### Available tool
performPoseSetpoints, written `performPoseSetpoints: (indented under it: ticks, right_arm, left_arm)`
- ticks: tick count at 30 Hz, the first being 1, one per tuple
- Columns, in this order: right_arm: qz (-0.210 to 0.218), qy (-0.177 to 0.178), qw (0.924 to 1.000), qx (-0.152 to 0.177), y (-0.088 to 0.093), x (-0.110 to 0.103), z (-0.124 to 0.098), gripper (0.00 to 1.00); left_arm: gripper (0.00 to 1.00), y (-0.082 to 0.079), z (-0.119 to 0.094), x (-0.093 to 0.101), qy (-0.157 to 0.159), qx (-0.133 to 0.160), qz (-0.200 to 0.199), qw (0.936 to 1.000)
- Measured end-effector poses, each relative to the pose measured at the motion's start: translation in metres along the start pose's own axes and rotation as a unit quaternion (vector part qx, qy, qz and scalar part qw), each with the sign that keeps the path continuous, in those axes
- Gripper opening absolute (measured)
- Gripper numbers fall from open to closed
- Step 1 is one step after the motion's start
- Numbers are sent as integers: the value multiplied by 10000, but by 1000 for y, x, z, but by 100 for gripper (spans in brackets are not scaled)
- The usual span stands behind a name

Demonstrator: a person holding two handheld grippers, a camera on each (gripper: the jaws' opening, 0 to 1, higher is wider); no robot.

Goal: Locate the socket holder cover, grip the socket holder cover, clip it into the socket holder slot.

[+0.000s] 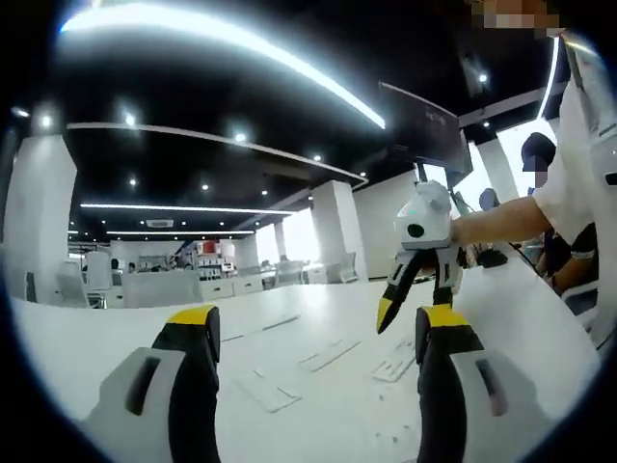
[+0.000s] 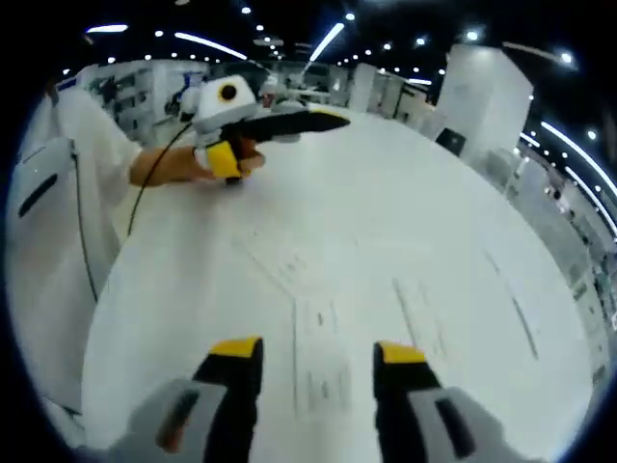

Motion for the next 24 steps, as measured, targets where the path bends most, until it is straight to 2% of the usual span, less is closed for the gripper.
performPoseSetpoints:
  ticks: [4,10,14,20,24]
  right_arm:
    - [-249,-108,9986,-457,4,1,7,44]
    - [-430,-342,9937,-977,3,3,14,40]
    - [-542,-438,9908,-1164,-1,5,18,40]
    - [-711,-607,9830,-1578,4,2,22,36]
    - [-731,-647,9806,-1699,5,1,23,35]
  left_arm:
    - [83,1,1,1,8,-21,43,10000]
    - [83,3,1,-2,-78,-74,96,9999]
    - [83,5,2,-1,-65,-126,121,9998]
    - [83,5,2,-1,-60,-113,138,9998]
    - [83,4,2,0,-47,-86,147,9998]
Point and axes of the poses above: the point that each gripper's makers call its tool centre point, and the gripper's own axes: z roughly forward along the fingers, x roughly to its right, y roughly out of its underside, the point moved 1 cm from there along -z, roughly backward along the fingers, and after that the axes turned 12 degrees about -x, right-handed, at the moved point
